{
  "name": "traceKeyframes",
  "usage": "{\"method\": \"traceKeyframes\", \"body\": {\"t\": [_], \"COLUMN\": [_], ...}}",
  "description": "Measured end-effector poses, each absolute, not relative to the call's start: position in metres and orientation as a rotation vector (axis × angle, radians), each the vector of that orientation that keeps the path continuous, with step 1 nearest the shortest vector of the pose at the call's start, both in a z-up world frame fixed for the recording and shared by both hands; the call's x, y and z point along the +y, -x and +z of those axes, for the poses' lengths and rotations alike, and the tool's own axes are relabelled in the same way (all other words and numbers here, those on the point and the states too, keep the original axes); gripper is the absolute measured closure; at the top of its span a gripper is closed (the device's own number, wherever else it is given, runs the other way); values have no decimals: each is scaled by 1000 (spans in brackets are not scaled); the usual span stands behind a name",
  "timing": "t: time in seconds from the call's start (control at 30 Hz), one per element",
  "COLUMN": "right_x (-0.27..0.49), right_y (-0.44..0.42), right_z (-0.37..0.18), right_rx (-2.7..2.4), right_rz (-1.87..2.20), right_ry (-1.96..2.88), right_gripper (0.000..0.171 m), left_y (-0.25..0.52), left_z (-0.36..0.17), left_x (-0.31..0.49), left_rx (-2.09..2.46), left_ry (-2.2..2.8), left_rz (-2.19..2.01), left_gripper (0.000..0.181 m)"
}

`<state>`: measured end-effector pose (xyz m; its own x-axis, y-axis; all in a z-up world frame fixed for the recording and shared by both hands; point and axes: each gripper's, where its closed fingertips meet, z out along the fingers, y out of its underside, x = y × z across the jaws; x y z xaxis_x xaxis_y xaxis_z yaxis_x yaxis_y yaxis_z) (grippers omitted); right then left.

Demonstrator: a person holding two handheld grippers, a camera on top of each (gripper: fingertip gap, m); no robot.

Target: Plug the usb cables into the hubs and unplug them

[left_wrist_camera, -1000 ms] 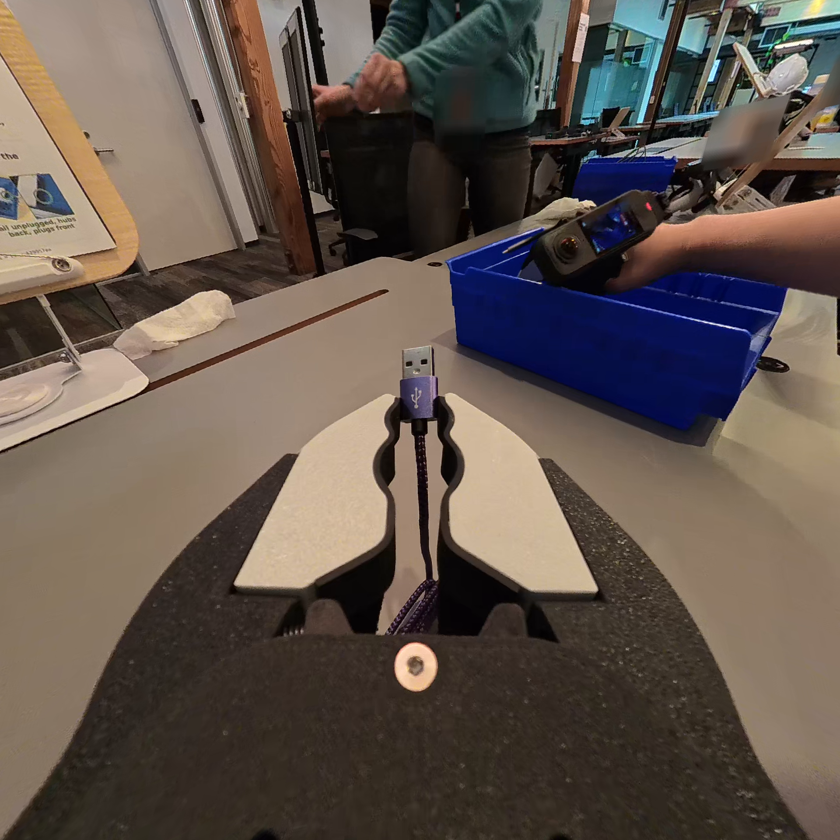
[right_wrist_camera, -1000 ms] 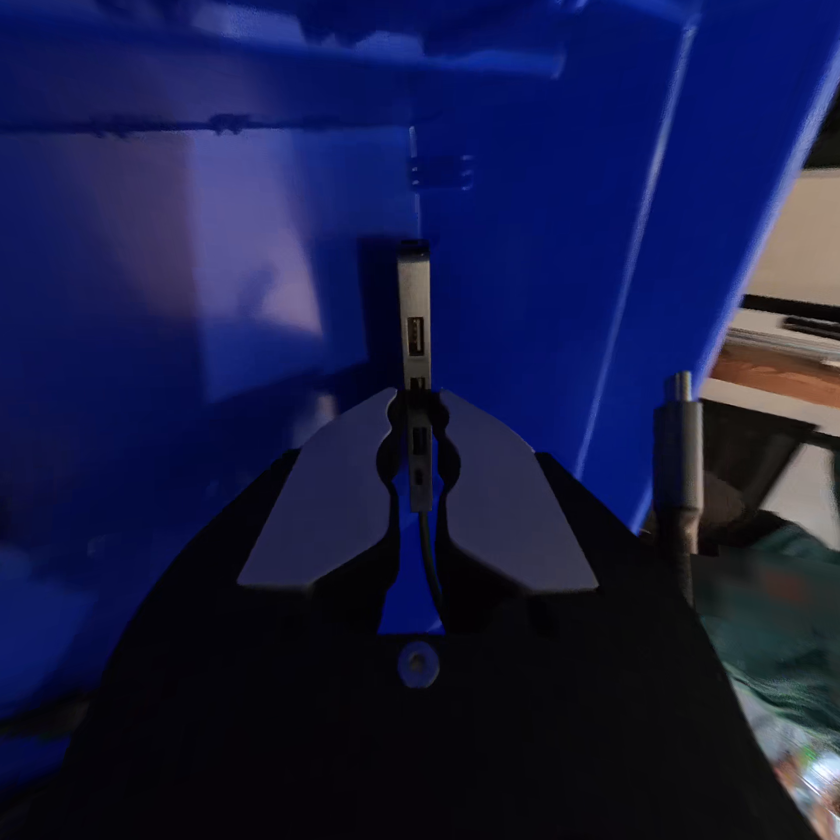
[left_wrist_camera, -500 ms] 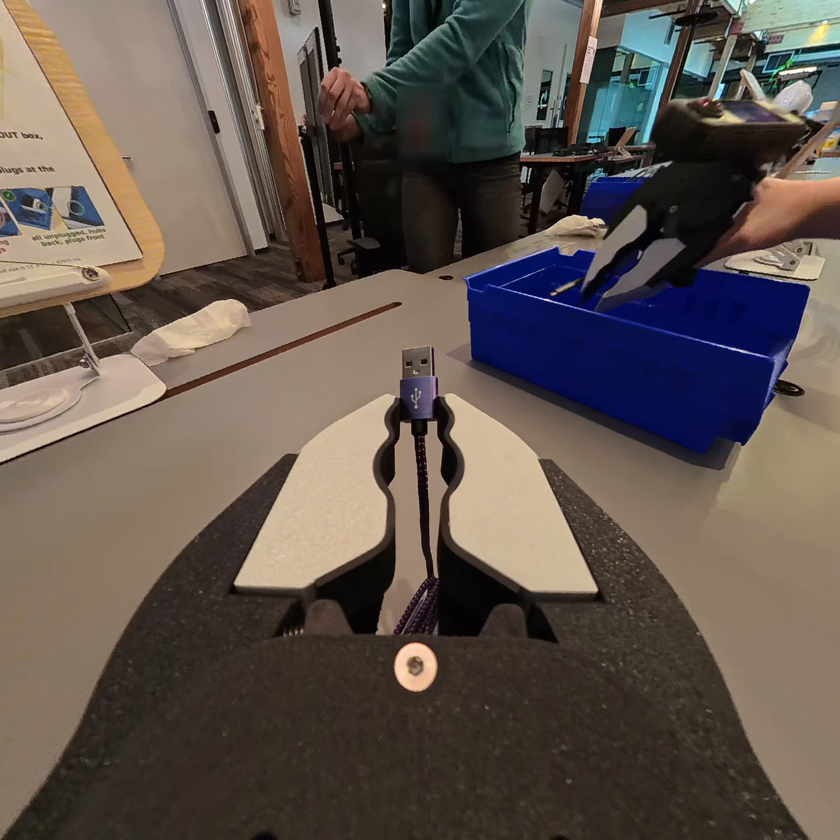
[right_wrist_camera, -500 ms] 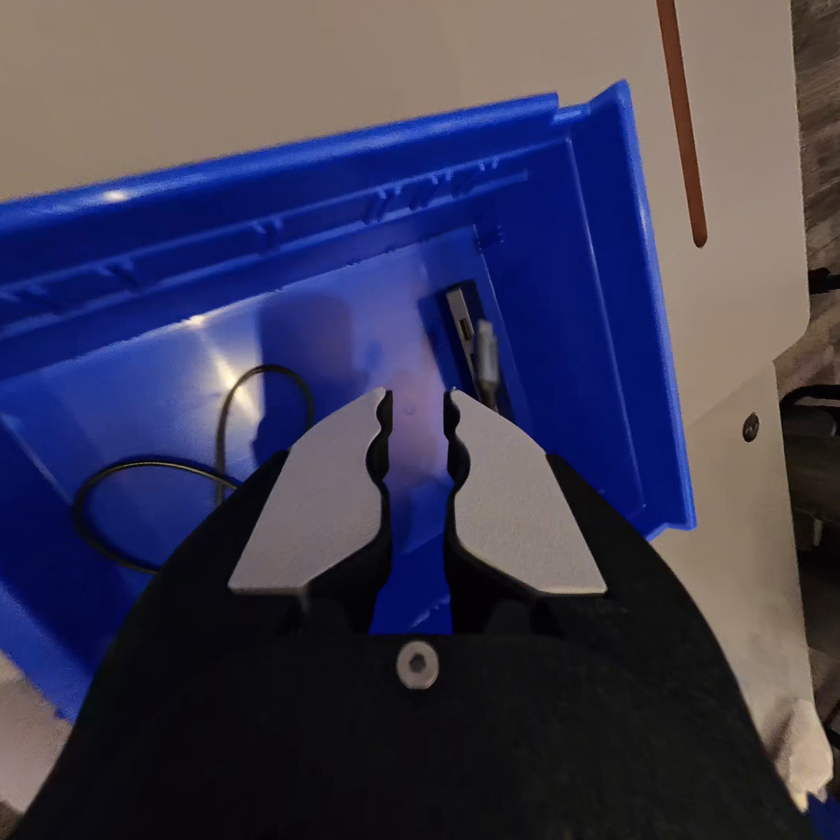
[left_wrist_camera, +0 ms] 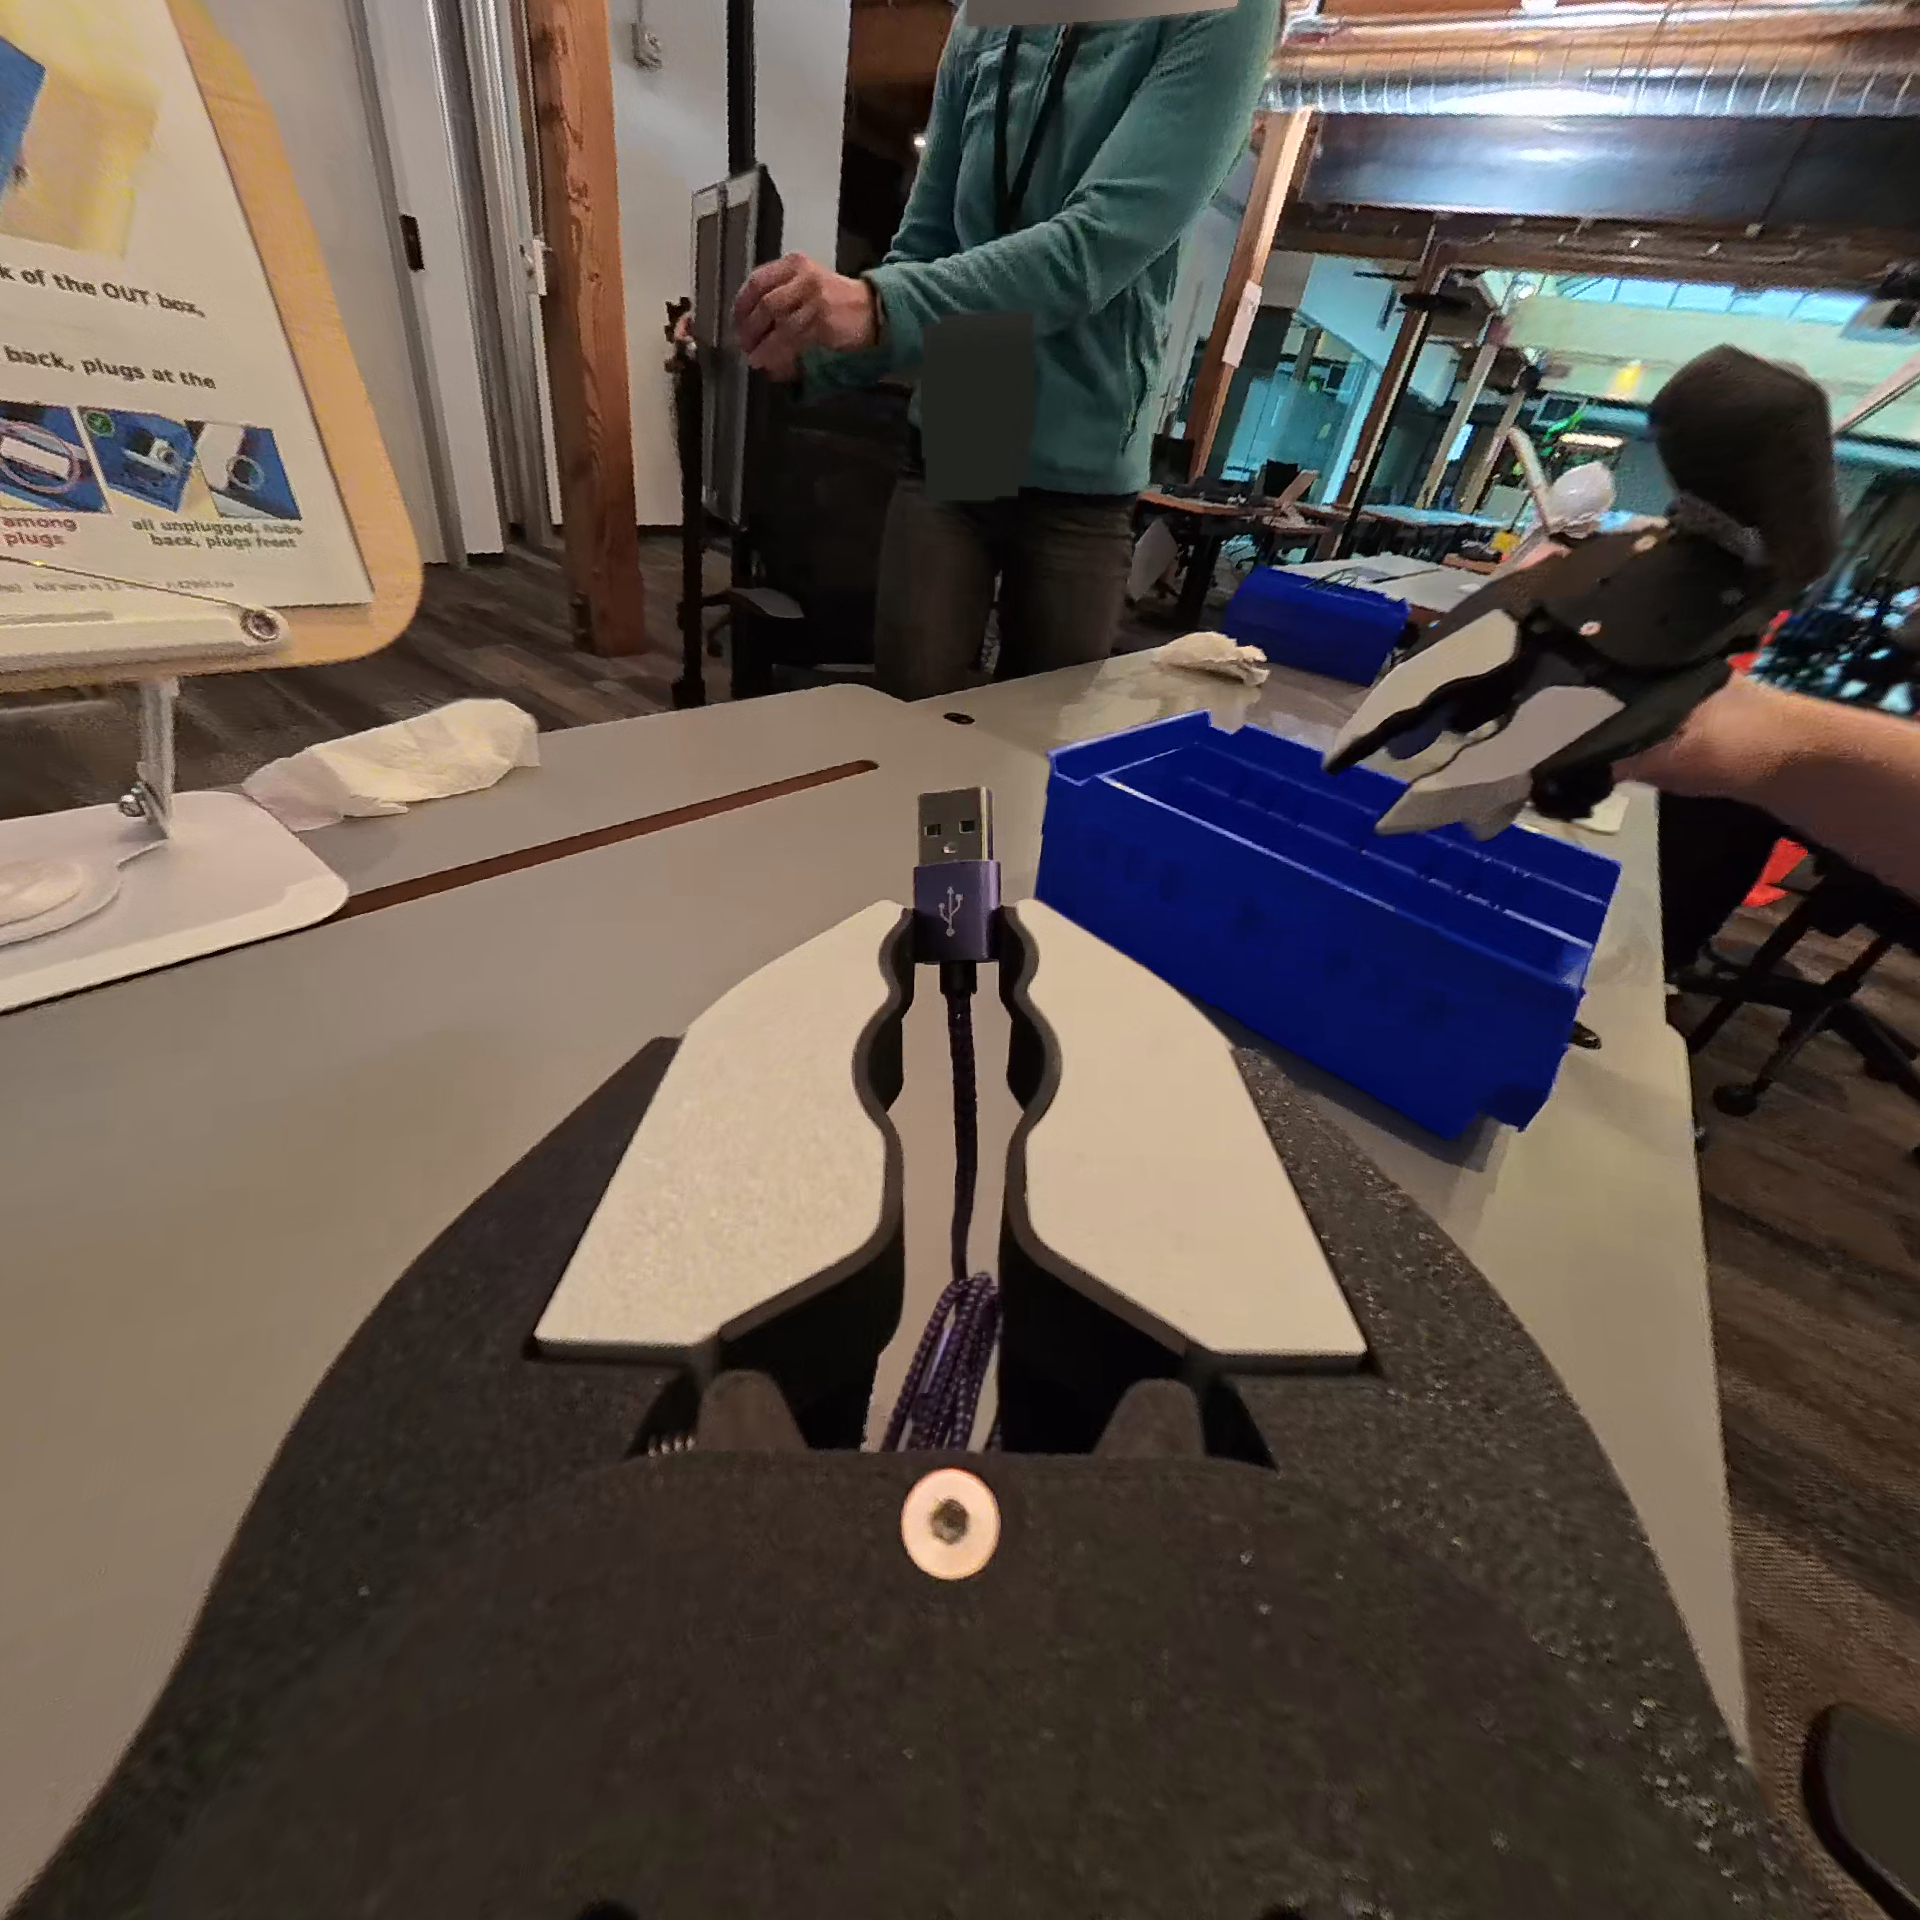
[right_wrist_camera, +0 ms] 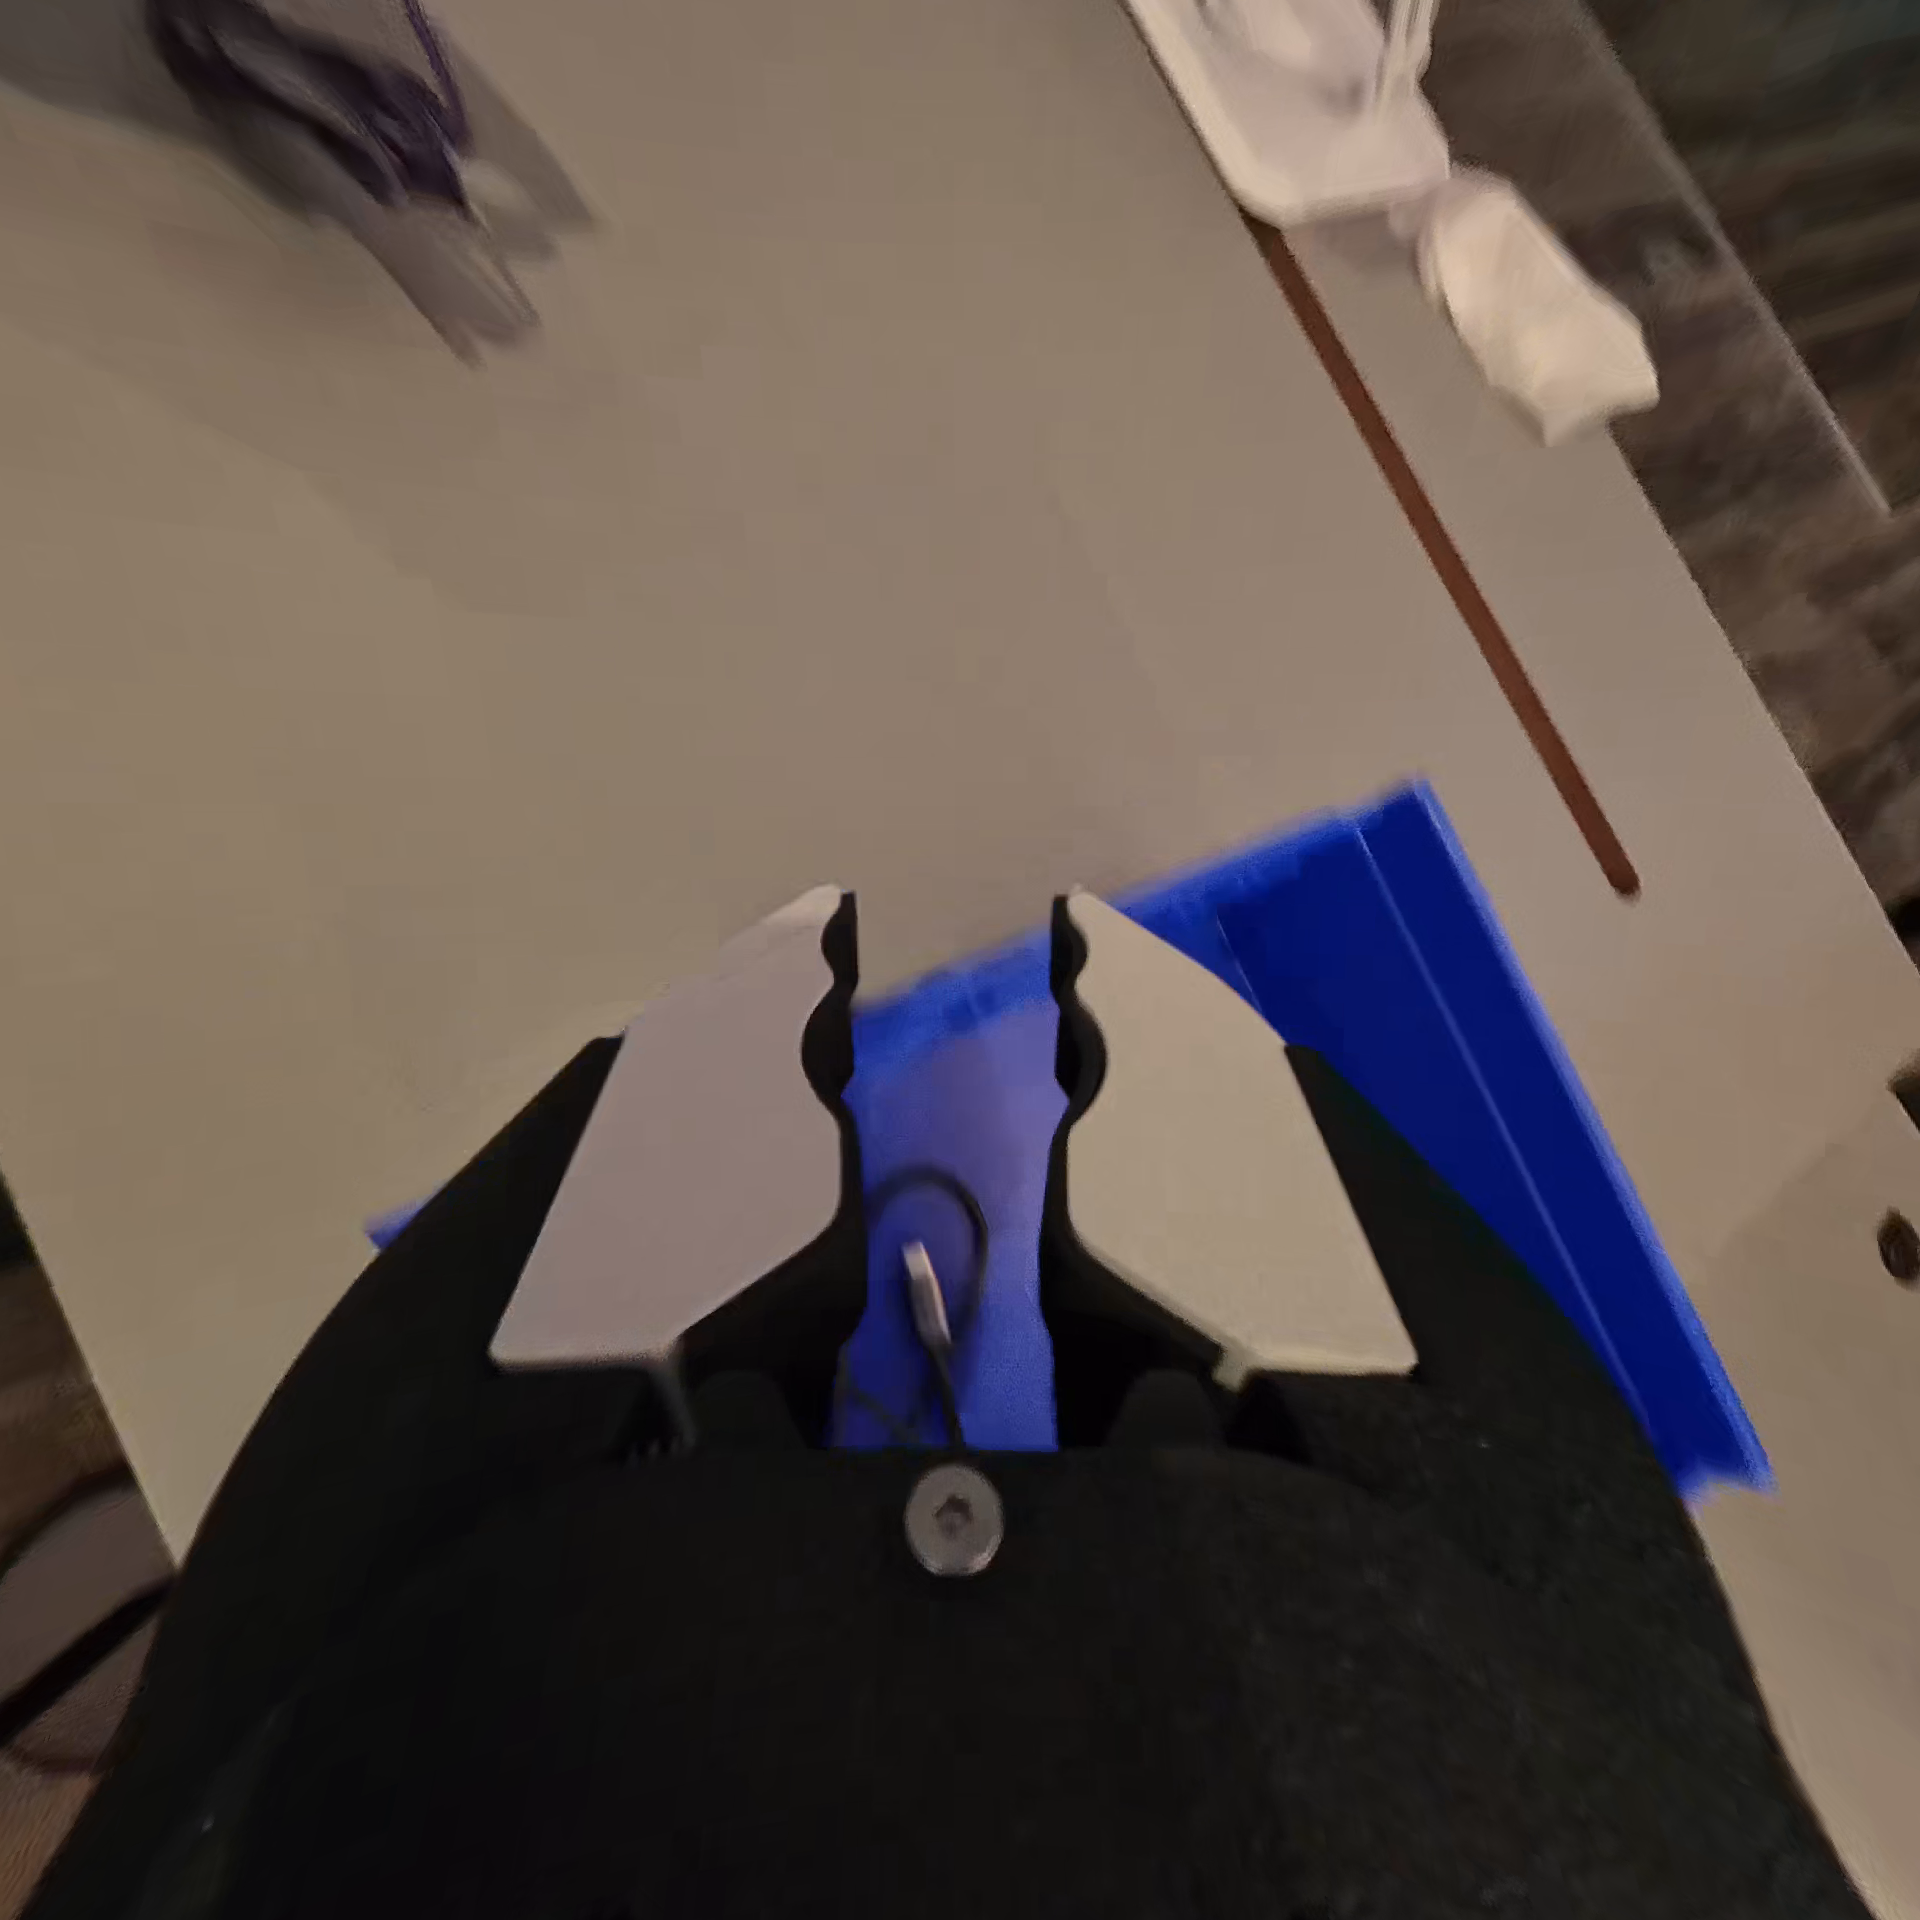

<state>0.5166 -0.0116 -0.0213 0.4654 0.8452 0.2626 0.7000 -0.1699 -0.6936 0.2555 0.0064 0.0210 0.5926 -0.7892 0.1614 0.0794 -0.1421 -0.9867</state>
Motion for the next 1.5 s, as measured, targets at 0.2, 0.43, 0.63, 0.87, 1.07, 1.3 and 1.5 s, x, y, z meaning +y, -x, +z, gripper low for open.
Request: {"method": "traceKeyframes", "body": {"t": [0.2, 0.43, 0.63, 0.87, 1.07, 1.3, 1.5], "right_x": [-26, -27, -25, -24, -24, -30, -49], "right_y": [-367, -239, -212, -221, -252, -357, -529], "right_z": [-23, -68, -85, -69, -39, 20, 44], "right_rx": [-1406, -1388, -1446, -1428, -1373, -1269, -1101], "right_rz": [520, 879, 846, 848, 858, 788, 549], "right_ry": [1718, 1755, 1712, 1772, 1821, 1917, 2122], "right_gripper": [99, 85, 159, 163, 166, 166, 165], "left_y": [-259, -257, -247, -231, -218, -178, -167], "left_z": [52, 62, 68, 75, 78, 89, 74], "left_x": [1, -5, -10, -16, -34, -62, -79], "left_rx": [664, 667, 657, 655, 658, 606, 668], "left_ry": [1478, 1448, 1430, 1437, 1438, 1371, 1375], "left_rz": [-867, -842, -853, -876, -960, -981, -865], "left_gripper": [167, 167, 167, 154, 132, 137, 142]}}
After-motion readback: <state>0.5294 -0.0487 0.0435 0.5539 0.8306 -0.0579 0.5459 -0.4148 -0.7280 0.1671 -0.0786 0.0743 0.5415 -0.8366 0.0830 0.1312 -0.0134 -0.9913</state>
